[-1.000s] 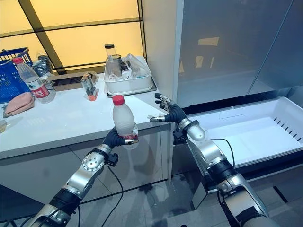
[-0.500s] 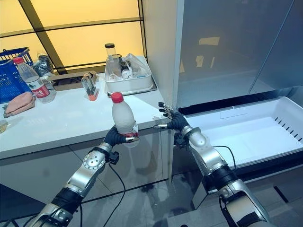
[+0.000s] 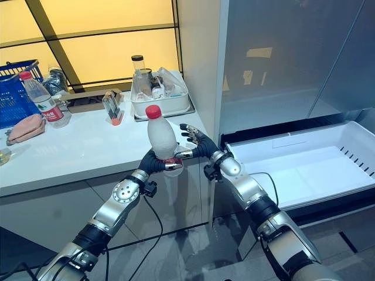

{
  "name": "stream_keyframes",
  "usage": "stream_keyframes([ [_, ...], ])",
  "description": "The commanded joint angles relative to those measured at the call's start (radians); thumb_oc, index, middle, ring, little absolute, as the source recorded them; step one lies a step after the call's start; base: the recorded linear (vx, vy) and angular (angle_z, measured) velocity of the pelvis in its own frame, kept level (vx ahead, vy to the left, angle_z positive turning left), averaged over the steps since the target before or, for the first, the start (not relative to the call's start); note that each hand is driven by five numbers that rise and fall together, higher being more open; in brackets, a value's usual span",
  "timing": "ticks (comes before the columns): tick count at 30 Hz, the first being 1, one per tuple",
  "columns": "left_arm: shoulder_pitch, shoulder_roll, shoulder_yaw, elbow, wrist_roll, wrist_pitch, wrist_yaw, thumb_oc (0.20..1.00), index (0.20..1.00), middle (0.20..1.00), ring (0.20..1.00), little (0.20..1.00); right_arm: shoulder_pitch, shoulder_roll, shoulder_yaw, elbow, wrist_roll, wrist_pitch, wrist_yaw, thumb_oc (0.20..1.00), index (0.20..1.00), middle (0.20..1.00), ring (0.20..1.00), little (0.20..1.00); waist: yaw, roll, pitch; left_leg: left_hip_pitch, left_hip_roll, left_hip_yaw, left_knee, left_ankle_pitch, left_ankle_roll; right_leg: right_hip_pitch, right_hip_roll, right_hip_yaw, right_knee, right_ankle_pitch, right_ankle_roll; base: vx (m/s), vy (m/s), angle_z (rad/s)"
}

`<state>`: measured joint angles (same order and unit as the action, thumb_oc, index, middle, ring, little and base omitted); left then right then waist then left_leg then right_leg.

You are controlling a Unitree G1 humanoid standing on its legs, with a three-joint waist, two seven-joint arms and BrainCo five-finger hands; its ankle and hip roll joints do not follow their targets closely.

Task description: Take the drinks into the refrigerator

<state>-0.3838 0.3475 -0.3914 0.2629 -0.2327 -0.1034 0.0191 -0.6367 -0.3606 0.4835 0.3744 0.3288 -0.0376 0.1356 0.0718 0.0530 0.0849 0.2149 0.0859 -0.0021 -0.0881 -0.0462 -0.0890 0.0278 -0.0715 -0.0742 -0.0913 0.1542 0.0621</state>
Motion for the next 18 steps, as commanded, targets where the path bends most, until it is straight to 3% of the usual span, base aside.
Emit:
stream_keyframes([
  [1, -0.172, -0.02, -0.004, -0.063, -0.08, -0.103, 0.009, 0.2, 0.2, 0.2, 0.2, 0.2, -0.128, 0.025, -0.004, 0.027, 0.06, -0.078, -0.003, 1.0, 1.0, 1.0, 1.0, 1.0, 0.023, -0.034, -0.036, -0.03, -0.057, 0.006, 0.009, -0.036, 0.083, 0.06, -0.024, 0.026, 0.131, -0.176, 0.049, 0.0, 0.0, 0.0],
  [18, -0.226, -0.064, -0.099, -0.094, -0.183, -0.088, -0.036, 0.2, 0.2, 0.2, 0.2, 0.2, -0.219, 0.075, 0.075, 0.165, 0.056, -0.061, -0.001, 1.0, 1.0, 1.0, 1.0, 1.0, 0.034, -0.033, -0.031, -0.038, -0.06, 0.003, 0.012, -0.036, 0.086, 0.058, -0.025, 0.027, 0.13, -0.176, 0.051, 0.0, 0.0, 0.0],
])
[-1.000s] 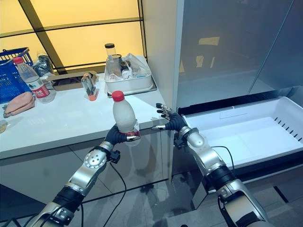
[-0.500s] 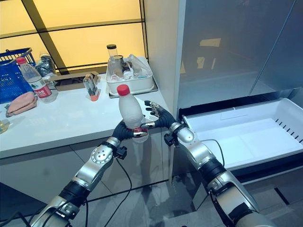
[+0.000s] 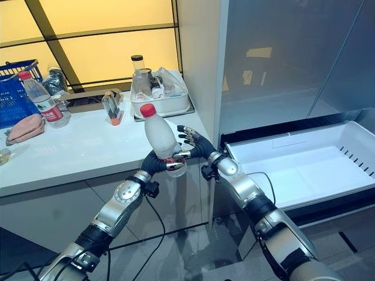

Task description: Take the drinks into the refrigerator

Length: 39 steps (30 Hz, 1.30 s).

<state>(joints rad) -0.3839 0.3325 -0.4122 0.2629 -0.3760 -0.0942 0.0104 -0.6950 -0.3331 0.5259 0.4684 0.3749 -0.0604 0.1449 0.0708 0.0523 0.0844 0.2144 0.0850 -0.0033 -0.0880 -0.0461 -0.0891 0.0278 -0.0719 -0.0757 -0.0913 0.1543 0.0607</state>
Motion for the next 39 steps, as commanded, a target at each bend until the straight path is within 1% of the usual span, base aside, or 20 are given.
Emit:
stream_keyframes([
  [1, -0.233, -0.055, -0.089, -0.098, -0.044, -0.096, -0.029, 0.2, 0.2, 0.2, 0.2, 0.2, -0.167, 0.055, 0.04, 0.074, 0.007, -0.038, -0.011, 1.0, 1.0, 1.0, 1.0, 1.0, 0.035, -0.032, -0.03, -0.038, -0.059, 0.003, 0.011, -0.036, 0.086, 0.057, -0.025, 0.029, 0.129, -0.175, 0.053, 0.0, 0.0, 0.0],
  [6, -0.247, -0.065, -0.124, -0.115, -0.067, -0.091, -0.044, 0.2, 0.2, 0.2, 0.2, 0.2, -0.204, 0.098, 0.059, 0.147, -0.021, -0.036, -0.023, 1.0, 1.0, 1.0, 1.0, 1.0, 0.041, -0.03, -0.029, -0.038, -0.061, 0.003, 0.013, -0.037, 0.088, 0.058, -0.026, 0.032, 0.127, -0.174, 0.054, 0.0, 0.0, 0.0],
  [7, -0.253, -0.068, -0.135, -0.12, -0.073, -0.087, -0.047, 0.2, 0.2, 0.2, 0.2, 0.2, -0.218, 0.12, 0.074, 0.187, -0.04, -0.028, -0.029, 1.0, 1.0, 1.0, 1.0, 1.0, 0.044, -0.028, -0.03, -0.039, -0.061, 0.003, 0.013, -0.038, 0.088, 0.058, -0.025, 0.034, 0.126, -0.174, 0.053, 0.0, 0.0, 0.0],
  [11, -0.259, -0.072, -0.142, -0.124, -0.082, -0.084, -0.047, 0.2, 0.2, 0.2, 0.2, 0.2, -0.238, 0.141, 0.096, 0.193, -0.044, -0.023, -0.024, 1.0, 1.0, 1.0, 1.0, 1.0, 0.046, -0.027, -0.029, -0.04, -0.061, 0.003, 0.012, -0.036, 0.087, 0.058, -0.026, 0.034, 0.123, -0.173, 0.053, 0.0, 0.0, 0.0],
  [13, -0.253, -0.071, -0.145, -0.131, -0.087, -0.084, -0.049, 0.2, 0.2, 0.2, 0.2, 0.2, -0.238, 0.159, 0.105, 0.184, -0.008, -0.02, -0.012, 1.0, 1.0, 1.0, 1.0, 1.0, 0.05, -0.026, -0.028, -0.042, -0.063, 0.003, 0.013, -0.037, 0.087, 0.059, -0.026, 0.034, 0.12, -0.171, 0.054, 0.0, 0.0, 0.0],
  [16, -0.247, -0.063, -0.141, -0.129, -0.083, -0.082, -0.047, 0.2, 0.2, 0.2, 0.2, 0.2, -0.24, 0.163, 0.114, 0.171, -0.003, -0.018, 0.001, 1.0, 1.0, 1.0, 1.0, 1.0, 0.05, -0.027, -0.028, -0.043, -0.063, 0.002, 0.012, -0.037, 0.087, 0.058, -0.027, 0.033, 0.119, -0.171, 0.054, 0.0, 0.0, 0.0],
  [23, -0.224, -0.032, -0.103, -0.135, -0.078, -0.083, -0.049, 0.2, 0.2, 0.2, 0.2, 0.2, -0.212, 0.128, 0.108, 0.114, -0.01, -0.016, 0.007, 1.0, 1.0, 1.0, 1.0, 1.0, 0.05, -0.027, -0.029, -0.044, -0.063, 0.001, 0.011, -0.037, 0.085, 0.058, -0.027, 0.029, 0.119, -0.171, 0.054, 0.0, 0.0, 0.0],
  [24, -0.207, -0.014, -0.073, -0.137, -0.075, -0.085, -0.045, 0.2, 0.2, 0.2, 0.2, 0.2, -0.18, 0.093, 0.093, 0.076, -0.008, -0.019, 0.016, 1.0, 1.0, 1.0, 1.0, 1.0, 0.051, -0.028, -0.028, -0.043, -0.063, 0.0, 0.012, -0.038, 0.086, 0.061, -0.027, 0.027, 0.12, -0.173, 0.054, 0.0, 0.0, 0.0],
  [25, -0.207, -0.014, -0.073, -0.137, -0.075, -0.085, -0.045, 0.2, 0.2, 0.2, 0.2, 0.2, -0.18, 0.092, 0.093, 0.075, -0.008, -0.019, 0.016, 1.0, 1.0, 1.0, 1.0, 1.0, 0.051, -0.027, -0.028, -0.043, -0.063, 0.0, 0.012, -0.038, 0.086, 0.061, -0.027, 0.027, 0.12, -0.173, 0.054, 0.0, 0.0, 0.0],
  [26, -0.198, -0.006, -0.058, -0.133, -0.071, -0.09, -0.042, 0.2, 0.2, 0.2, 0.2, 0.2, -0.165, 0.069, 0.08, 0.059, -0.001, -0.023, 0.015, 1.0, 1.0, 1.0, 1.0, 1.0, 0.051, -0.028, -0.029, -0.042, -0.063, -0.001, 0.012, -0.038, 0.085, 0.063, -0.028, 0.027, 0.121, -0.174, 0.054, 0.0, 0.0, 0.0],
  [28, -0.198, -0.006, -0.056, -0.134, -0.071, -0.091, -0.04, 0.2, 0.2, 0.2, 0.2, 0.2, -0.158, 0.065, 0.072, 0.055, 0.012, -0.025, 0.016, 1.0, 1.0, 1.0, 1.0, 1.0, 0.052, -0.029, -0.029, -0.041, -0.062, -0.001, 0.012, -0.038, 0.086, 0.064, -0.028, 0.027, 0.121, -0.174, 0.053, 0.0, 0.0, 0.0],
  [29, -0.196, -0.007, -0.057, -0.134, -0.077, -0.091, -0.044, 0.2, 0.2, 0.2, 0.2, 0.2, -0.15, 0.057, 0.063, 0.036, 0.054, -0.03, 0.031, 1.0, 1.0, 1.0, 1.0, 1.0, 0.05, -0.029, -0.03, -0.039, -0.062, -0.002, 0.012, -0.038, 0.085, 0.066, -0.028, 0.025, 0.121, -0.176, 0.053, 0.0, 0.0, 0.0],
  [30, -0.196, -0.007, -0.057, -0.134, -0.077, -0.091, -0.044, 0.2, 0.2, 0.2, 0.2, 0.2, -0.15, 0.056, 0.063, 0.036, 0.054, -0.03, 0.032, 1.0, 1.0, 1.0, 1.0, 1.0, 0.05, -0.029, -0.03, -0.039, -0.062, -0.002, 0.012, -0.039, 0.085, 0.066, -0.028, 0.025, 0.121, -0.176, 0.053, 0.0, 0.0, 0.0],
  [31, -0.192, -0.015, -0.063, -0.132, -0.093, -0.092, -0.057, 0.2, 0.2, 0.2, 0.2, 0.2, -0.14, 0.057, 0.05, 0.025, 0.112, -0.03, 0.054, 1.0, 1.0, 1.0, 1.0, 1.0, 0.048, -0.03, -0.031, -0.036, -0.062, -0.003, 0.012, -0.039, 0.084, 0.068, -0.027, 0.025, 0.121, -0.177, 0.053, 0.0, 0.0, 0.0],
  [33, -0.192, -0.015, -0.063, -0.132, -0.094, -0.092, -0.057, 0.2, 0.2, 0.2, 0.2, 0.2, -0.14, 0.056, 0.05, 0.025, 0.112, -0.03, 0.054, 1.0, 1.0, 1.0, 1.0, 1.0, 0.049, -0.03, -0.031, -0.036, -0.062, -0.003, 0.012, -0.039, 0.084, 0.069, -0.027, 0.025, 0.12, -0.177, 0.053, 0.0, 0.0, 0.0],
  [36, -0.178, -0.022, -0.059, -0.13, -0.098, -0.094, -0.071, 0.2, 0.2, 0.2, 0.2, 0.2, -0.115, 0.041, 0.024, 0.002, 0.153, -0.038, 0.066, 1.0, 1.0, 1.0, 1.0, 1.0, 0.046, -0.03, -0.034, -0.031, -0.06, -0.002, 0.011, -0.041, 0.084, 0.07, -0.027, 0.024, 0.121, -0.179, 0.052, 0.0, 0.0, 0.0],
  [39, -0.163, -0.014, -0.046, -0.124, -0.103, -0.095, -0.078, 0.2, 0.2, 0.2, 0.2, 0.2, -0.093, -0.008, -0.003, -0.035, 0.169, -0.043, 0.076, 1.0, 1.0, 1.0, 1.0, 1.0, 0.042, -0.03, -0.033, -0.028, -0.058, -0.001, 0.011, -0.041, 0.083, 0.072, -0.026, 0.023, 0.121, -0.18, 0.052, 0.0, 0.0, 0.0],
])
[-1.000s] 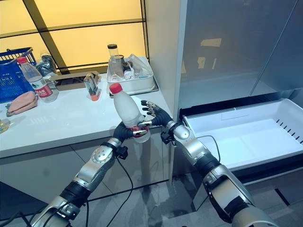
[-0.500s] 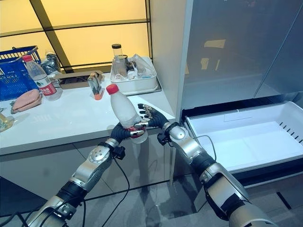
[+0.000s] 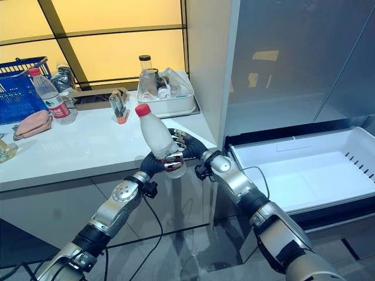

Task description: Take the drinks into the refrigerator

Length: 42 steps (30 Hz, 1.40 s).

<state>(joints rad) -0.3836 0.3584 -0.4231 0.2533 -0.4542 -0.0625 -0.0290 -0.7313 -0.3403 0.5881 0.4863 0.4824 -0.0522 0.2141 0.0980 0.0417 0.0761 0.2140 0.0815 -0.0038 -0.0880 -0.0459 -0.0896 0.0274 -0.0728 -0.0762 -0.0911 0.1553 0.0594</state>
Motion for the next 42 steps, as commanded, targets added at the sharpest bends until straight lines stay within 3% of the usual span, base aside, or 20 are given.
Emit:
stream_keyframes([
  [1, -0.163, -0.04, -0.035, -0.114, -0.025, -0.126, -0.039, 0.2, 0.2, 0.2, 0.2, 0.2, -0.057, -0.001, -0.065, -0.054, 0.062, -0.051, 0.007, 1.0, 1.0, 1.0, 1.0, 1.0, 0.014, -0.019, -0.025, -0.027, -0.055, 0.0, 0.011, -0.041, 0.083, 0.073, -0.025, 0.023, 0.121, -0.181, 0.054, 0.0, 0.0, 0.0],
  [5, -0.157, -0.029, -0.029, -0.118, -0.049, -0.128, -0.057, 0.2, 0.2, 0.2, 0.2, 0.2, -0.042, -0.057, -0.083, -0.082, 0.074, -0.054, 0.026, 1.0, 1.0, 1.0, 1.0, 1.0, 0.009, -0.02, -0.026, -0.027, -0.053, -0.001, 0.011, -0.04, 0.082, 0.073, -0.026, 0.021, 0.123, -0.18, 0.054, 0.0, 0.0, 0.0],
  [11, -0.17, -0.038, -0.051, -0.11, -0.074, -0.122, -0.076, 0.2, 0.2, 0.2, 0.2, 0.2, -0.063, -0.046, -0.074, -0.063, 0.065, -0.056, 0.026, 1.0, 1.0, 1.0, 1.0, 1.0, 0.007, -0.019, -0.029, -0.026, -0.053, 0.0, 0.012, -0.041, 0.082, 0.071, -0.025, 0.024, 0.126, -0.181, 0.053, 0.0, 0.0, 0.0],
  [24, -0.224, -0.074, -0.112, -0.131, -0.117, -0.109, -0.085, 0.2, 0.2, 0.2, 0.2, 0.2, -0.191, 0.069, 0.02, 0.033, 0.049, -0.037, 0.04, 1.0, 1.0, 1.0, 1.0, 1.0, 0.021, -0.02, -0.032, -0.028, -0.051, -0.004, 0.012, -0.037, 0.081, 0.07, -0.021, 0.023, 0.127, -0.179, 0.049, 0.0, 0.0, 0.0],
  [42, -0.231, -0.11, -0.117, -0.125, -0.159, -0.117, -0.071, 0.2, 0.2, 0.2, 0.2, 0.2, -0.183, 0.189, 0.051, 0.011, 0.139, -0.05, 0.063, 1.0, 1.0, 1.0, 1.0, 1.0, 0.032, -0.023, -0.029, -0.031, -0.053, -0.01, 0.012, -0.035, 0.083, 0.072, -0.022, 0.017, 0.123, -0.176, 0.049, 0.0, 0.0, 0.0],
])
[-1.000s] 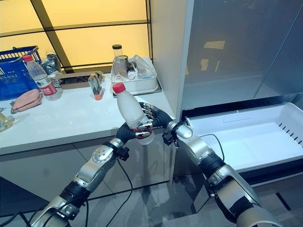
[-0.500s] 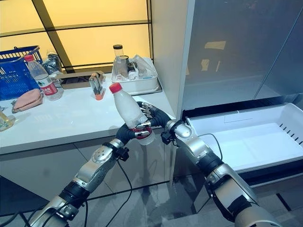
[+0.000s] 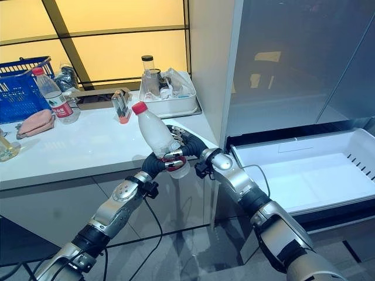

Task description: Take the drinks into the refrigerator

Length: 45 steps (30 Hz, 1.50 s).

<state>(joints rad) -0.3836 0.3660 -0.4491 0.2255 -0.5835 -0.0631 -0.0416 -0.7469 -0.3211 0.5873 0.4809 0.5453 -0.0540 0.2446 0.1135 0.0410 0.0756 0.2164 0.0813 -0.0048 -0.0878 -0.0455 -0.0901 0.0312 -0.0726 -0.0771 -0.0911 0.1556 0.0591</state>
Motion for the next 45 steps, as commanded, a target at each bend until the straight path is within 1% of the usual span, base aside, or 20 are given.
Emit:
stream_keyframes([
  [1, -0.228, -0.119, -0.09, -0.099, -0.032, -0.115, -0.059, 0.2, 0.2, 0.2, 0.2, 0.2, -0.162, 0.169, 0.056, 0.0, 0.073, -0.048, 0.036, 1.0, 1.0, 1.0, 1.0, 1.0, 0.017, -0.023, -0.029, -0.034, -0.053, -0.008, 0.012, -0.035, 0.084, 0.068, -0.023, 0.019, 0.123, -0.176, 0.05, 0.0, 0.0, 0.0],
  [8, -0.234, -0.132, -0.099, -0.083, -0.053, -0.114, -0.06, 0.2, 0.2, 0.2, 0.2, 0.2, -0.155, 0.191, 0.053, 0.041, 0.07, -0.048, 0.022, 1.0, 1.0, 1.0, 1.0, 1.0, 0.018, -0.024, -0.029, -0.034, -0.054, -0.009, 0.012, -0.036, 0.085, 0.068, -0.022, 0.021, 0.123, -0.175, 0.05, 0.0, 0.0, 0.0],
  [10, -0.234, -0.124, -0.103, -0.096, -0.052, -0.108, -0.069, 0.2, 0.2, 0.2, 0.2, 0.2, -0.163, 0.188, 0.077, 0.067, -0.001, -0.032, 0.024, 1.0, 1.0, 1.0, 1.0, 1.0, 0.019, -0.025, -0.032, -0.033, -0.053, -0.01, 0.012, -0.037, 0.085, 0.068, -0.022, 0.02, 0.123, -0.176, 0.05, 0.0, 0.0, 0.0],
  [11, -0.239, -0.11, -0.102, -0.104, -0.036, -0.106, -0.071, 0.2, 0.2, 0.2, 0.2, 0.2, -0.17, 0.176, 0.092, 0.087, -0.057, -0.021, 0.023, 1.0, 1.0, 1.0, 1.0, 1.0, 0.021, -0.026, -0.034, -0.033, -0.054, -0.01, 0.012, -0.038, 0.084, 0.069, -0.022, 0.02, 0.123, -0.175, 0.05, 0.0, 0.0, 0.0],
  [13, -0.249, -0.085, -0.099, -0.121, -0.002, -0.104, -0.077, 0.2, 0.2, 0.2, 0.2, 0.2, -0.182, 0.158, 0.106, 0.097, -0.112, -0.011, 0.024, 1.0, 1.0, 1.0, 1.0, 1.0, 0.022, -0.026, -0.034, -0.033, -0.053, -0.01, 0.012, -0.038, 0.084, 0.07, -0.022, 0.02, 0.122, -0.175, 0.05, 0.0, 0.0, 0.0],
  [15, -0.256, -0.035, -0.086, -0.144, 0.08, -0.104, -0.074, 0.2, 0.2, 0.2, 0.2, 0.2, -0.196, 0.127, 0.085, 0.135, -0.16, -0.016, -0.009, 1.0, 1.0, 1.0, 1.0, 1.0, 0.026, -0.025, -0.033, -0.035, -0.054, -0.011, 0.013, -0.039, 0.084, 0.069, -0.023, 0.021, 0.123, -0.174, 0.051, 0.0, 0.0, 0.0],
  [16, -0.255, -0.018, -0.082, -0.154, 0.11, -0.102, -0.072, 0.2, 0.2, 0.2, 0.2, 0.2, -0.197, 0.117, 0.076, 0.131, -0.163, -0.018, -0.01, 1.0, 1.0, 1.0, 1.0, 1.0, 0.028, -0.025, -0.032, -0.035, -0.054, -0.012, 0.013, -0.039, 0.085, 0.068, -0.024, 0.022, 0.122, -0.173, 0.051, 0.0, 0.0, 0.0],
  [17, -0.255, -0.018, -0.082, -0.154, 0.11, -0.102, -0.072, 0.2, 0.2, 0.2, 0.2, 0.2, -0.197, 0.117, 0.076, 0.131, -0.163, -0.018, -0.01, 1.0, 1.0, 1.0, 1.0, 1.0, 0.028, -0.025, -0.032, -0.035, -0.054, -0.012, 0.013, -0.039, 0.085, 0.068, -0.024, 0.022, 0.122, -0.173, 0.051, 0.0, 0.0, 0.0],
  [20, -0.248, 0.027, -0.067, -0.18, 0.192, -0.104, -0.082, 0.2, 0.2, 0.2, 0.2, 0.2, -0.183, 0.091, 0.048, 0.105, -0.164, -0.018, -0.004, 1.0, 1.0, 1.0, 1.0, 1.0, 0.03, -0.025, -0.03, -0.037, -0.054, -0.012, 0.013, -0.039, 0.085, 0.068, -0.025, 0.022, 0.121, -0.174, 0.052, 0.0, 0.0, 0.0],
  [23, -0.229, 0.047, -0.052, -0.187, 0.231, -0.108, -0.083, 0.2, 0.2, 0.2, 0.2, 0.2, -0.17, 0.079, 0.027, 0.081, -0.161, -0.019, 0.001, 1.0, 1.0, 1.0, 1.0, 1.0, 0.032, -0.024, -0.031, -0.035, -0.054, -0.013, 0.013, -0.041, 0.085, 0.071, -0.025, 0.021, 0.117, -0.174, 0.053, 0.0, 0.0, 0.0],
  [24, -0.213, 0.045, -0.039, -0.185, 0.235, -0.11, -0.074, 0.2, 0.2, 0.2, 0.2, 0.2, -0.165, 0.073, 0.013, 0.062, -0.158, -0.021, -0.006, 1.0, 1.0, 1.0, 1.0, 1.0, 0.032, -0.023, -0.031, -0.034, -0.054, -0.011, 0.013, -0.041, 0.085, 0.072, -0.025, 0.021, 0.117, -0.174, 0.053, 0.0, 0.0, 0.0],
  [29, -0.221, 0.052, -0.039, -0.177, 0.251, -0.113, -0.065, 0.2, 0.2, 0.2, 0.2, 0.2, -0.171, 0.052, -0.002, 0.051, -0.161, -0.023, -0.017, 1.0, 1.0, 1.0, 1.0, 1.0, 0.027, -0.018, -0.027, -0.035, -0.057, -0.009, 0.014, -0.042, 0.087, 0.066, -0.025, 0.024, 0.121, -0.174, 0.054, 0.0, 0.0, 0.0],
  [30, -0.221, 0.052, -0.039, -0.177, 0.251, -0.113, -0.065, 0.2, 0.2, 0.2, 0.2, 0.2, -0.171, 0.052, -0.002, 0.051, -0.161, -0.023, -0.017, 1.0, 1.0, 1.0, 1.0, 1.0, 0.028, -0.018, -0.027, -0.034, -0.057, -0.009, 0.014, -0.042, 0.087, 0.066, -0.025, 0.024, 0.121, -0.174, 0.054, 0.0, 0.0, 0.0],
  [31, -0.222, 0.055, -0.037, -0.17, 0.282, -0.113, -0.055, 0.2, 0.2, 0.2, 0.2, 0.2, -0.17, 0.049, -0.013, 0.048, -0.163, -0.027, -0.025, 1.0, 1.0, 1.0, 1.0, 1.0, 0.025, -0.017, -0.028, -0.032, -0.056, -0.006, 0.013, -0.043, 0.088, 0.068, -0.024, 0.026, 0.12, -0.174, 0.054, 0.0, 0.0, 0.0],
  [36, -0.209, 0.055, -0.024, -0.165, 0.289, -0.113, -0.051, 0.2, 0.2, 0.2, 0.2, 0.2, -0.159, 0.05, -0.024, 0.029, -0.169, -0.028, -0.029, 1.0, 1.0, 1.0, 1.0, 1.0, 0.026, -0.017, -0.028, -0.029, -0.055, -0.006, 0.013, -0.045, 0.087, 0.073, -0.022, 0.024, 0.116, -0.175, 0.053, 0.0, 0.0, 0.0],
  [42, -0.216, 0.025, -0.043, -0.129, 0.29, -0.107, -0.051, 0.2, 0.2, 0.2, 0.2, 0.2, -0.169, 0.074, -0.019, 0.055, -0.196, -0.023, -0.043, 1.0, 1.0, 1.0, 1.0, 1.0, 0.022, -0.017, -0.03, -0.029, -0.055, -0.003, 0.014, -0.045, 0.086, 0.078, -0.022, 0.024, 0.114, -0.175, 0.052, 0.0, 0.0, 0.0],
  [45, -0.218, 0.013, -0.063, -0.124, 0.291, -0.098, -0.053, 0.2, 0.2, 0.2, 0.2, 0.2, -0.2, 0.106, -0.01, 0.101, -0.229, -0.016, -0.063, 1.0, 1.0, 1.0, 1.0, 1.0, 0.024, -0.016, -0.033, -0.027, -0.054, -0.001, 0.014, -0.046, 0.085, 0.08, -0.023, 0.024, 0.112, -0.175, 0.051, 0.0, 0.0, 0.0],
])
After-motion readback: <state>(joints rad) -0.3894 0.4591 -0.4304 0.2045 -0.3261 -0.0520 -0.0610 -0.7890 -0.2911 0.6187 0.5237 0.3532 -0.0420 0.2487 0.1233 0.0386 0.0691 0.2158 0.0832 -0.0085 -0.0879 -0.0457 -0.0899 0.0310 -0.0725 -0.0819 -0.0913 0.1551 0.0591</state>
